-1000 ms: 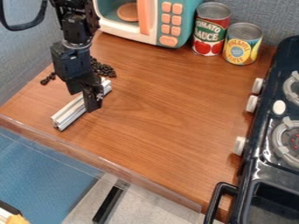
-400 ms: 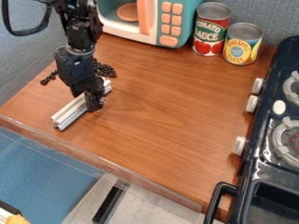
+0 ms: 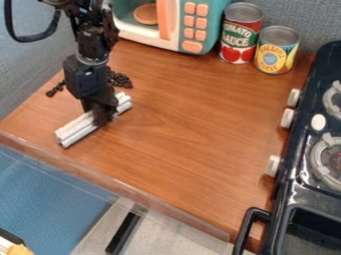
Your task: Sweep into pile
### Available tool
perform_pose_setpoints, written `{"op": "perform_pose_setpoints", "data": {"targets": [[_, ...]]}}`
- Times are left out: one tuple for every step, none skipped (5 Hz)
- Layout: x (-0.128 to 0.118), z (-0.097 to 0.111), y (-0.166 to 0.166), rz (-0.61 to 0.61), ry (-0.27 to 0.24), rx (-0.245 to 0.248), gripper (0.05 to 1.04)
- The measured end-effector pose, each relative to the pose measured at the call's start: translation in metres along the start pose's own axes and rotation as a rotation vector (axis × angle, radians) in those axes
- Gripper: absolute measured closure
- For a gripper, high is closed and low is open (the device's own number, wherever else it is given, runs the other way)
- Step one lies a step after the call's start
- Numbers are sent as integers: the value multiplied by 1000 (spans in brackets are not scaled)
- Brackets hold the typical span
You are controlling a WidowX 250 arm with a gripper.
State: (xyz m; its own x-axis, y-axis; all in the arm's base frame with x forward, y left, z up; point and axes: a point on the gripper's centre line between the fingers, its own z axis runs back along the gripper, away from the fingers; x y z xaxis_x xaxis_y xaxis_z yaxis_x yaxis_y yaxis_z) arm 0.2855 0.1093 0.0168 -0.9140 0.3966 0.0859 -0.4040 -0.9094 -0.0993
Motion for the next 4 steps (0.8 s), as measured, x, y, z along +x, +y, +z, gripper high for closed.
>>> {"op": "perform_pose_setpoints", "data": {"targets": [[-3, 13, 6, -49, 4, 57, 702], [-11, 40, 0, -65, 59, 61, 702], [-14, 58, -20, -31, 96, 56, 702], [-15, 70, -43, 13, 124, 4, 702]]}}
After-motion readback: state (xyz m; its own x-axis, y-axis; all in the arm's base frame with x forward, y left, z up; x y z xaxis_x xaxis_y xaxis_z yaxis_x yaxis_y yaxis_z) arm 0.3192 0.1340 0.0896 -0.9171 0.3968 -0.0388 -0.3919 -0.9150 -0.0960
